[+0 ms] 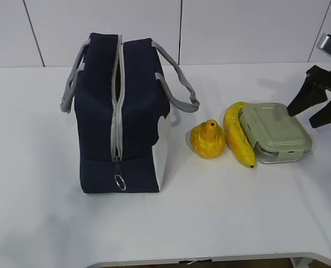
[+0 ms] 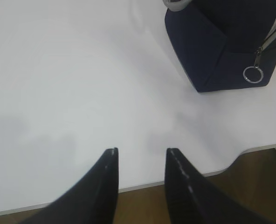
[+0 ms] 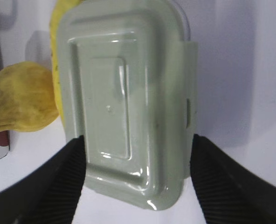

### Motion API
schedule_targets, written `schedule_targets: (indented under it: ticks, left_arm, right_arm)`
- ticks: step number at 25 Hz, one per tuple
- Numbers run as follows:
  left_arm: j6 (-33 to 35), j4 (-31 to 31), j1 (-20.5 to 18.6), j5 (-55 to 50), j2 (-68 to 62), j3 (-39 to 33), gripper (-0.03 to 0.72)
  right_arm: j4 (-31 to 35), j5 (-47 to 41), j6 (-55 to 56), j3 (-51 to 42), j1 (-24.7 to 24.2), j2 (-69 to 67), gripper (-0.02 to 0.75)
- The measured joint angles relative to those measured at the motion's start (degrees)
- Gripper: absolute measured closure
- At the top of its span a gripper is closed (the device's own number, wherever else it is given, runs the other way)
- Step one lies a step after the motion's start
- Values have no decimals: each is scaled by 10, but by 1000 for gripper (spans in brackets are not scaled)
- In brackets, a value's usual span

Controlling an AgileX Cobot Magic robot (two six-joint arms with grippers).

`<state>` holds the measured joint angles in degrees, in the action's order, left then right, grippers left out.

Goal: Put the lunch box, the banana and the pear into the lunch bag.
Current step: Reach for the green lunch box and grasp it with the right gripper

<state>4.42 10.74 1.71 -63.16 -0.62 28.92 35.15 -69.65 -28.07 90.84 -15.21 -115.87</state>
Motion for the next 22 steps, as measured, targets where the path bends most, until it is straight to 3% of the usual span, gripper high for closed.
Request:
schedule_targets:
  ticks: [11,17,22]
  left_arm:
    - [0,0,0,0,0,0,449]
    - [0,0,0,0,0,0,449]
    - [0,0,0,0,0,0,449]
  right_arm:
    - [-26,0,3,0,-1,-6,171]
    - [57,0,14,2,-1,-6,171]
    - [31,1,14,12,-1,-6,172]
